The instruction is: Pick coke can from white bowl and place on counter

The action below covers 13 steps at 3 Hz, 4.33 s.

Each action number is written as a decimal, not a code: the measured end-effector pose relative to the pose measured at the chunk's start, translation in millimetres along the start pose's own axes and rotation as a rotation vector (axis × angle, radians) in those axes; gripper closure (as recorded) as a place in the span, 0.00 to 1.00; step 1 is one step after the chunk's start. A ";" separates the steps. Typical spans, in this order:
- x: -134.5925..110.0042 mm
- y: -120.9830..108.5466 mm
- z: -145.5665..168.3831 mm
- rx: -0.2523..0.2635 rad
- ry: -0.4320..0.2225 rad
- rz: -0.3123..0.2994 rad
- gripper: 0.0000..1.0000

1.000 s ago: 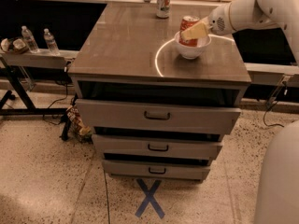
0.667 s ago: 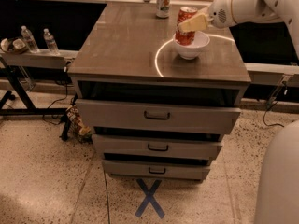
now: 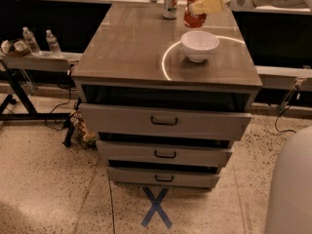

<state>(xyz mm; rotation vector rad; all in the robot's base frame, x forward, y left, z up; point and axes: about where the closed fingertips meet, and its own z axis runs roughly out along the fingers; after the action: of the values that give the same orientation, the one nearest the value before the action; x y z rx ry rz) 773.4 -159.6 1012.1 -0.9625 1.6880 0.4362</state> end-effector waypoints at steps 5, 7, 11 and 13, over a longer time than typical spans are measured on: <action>-59.2 62.1 138.8 -0.167 -0.082 -0.186 1.00; -67.7 109.1 190.6 -0.223 -0.059 -0.160 1.00; -31.2 151.3 289.2 -0.278 0.040 -0.093 0.32; -19.9 141.1 294.5 -0.247 0.057 -0.074 0.00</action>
Offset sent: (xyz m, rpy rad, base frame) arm 0.0333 0.0564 0.0143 -0.0340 -0.0671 0.1000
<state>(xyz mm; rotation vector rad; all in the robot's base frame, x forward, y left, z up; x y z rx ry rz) 849.3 140.0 904.8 -1.2231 1.6690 0.5820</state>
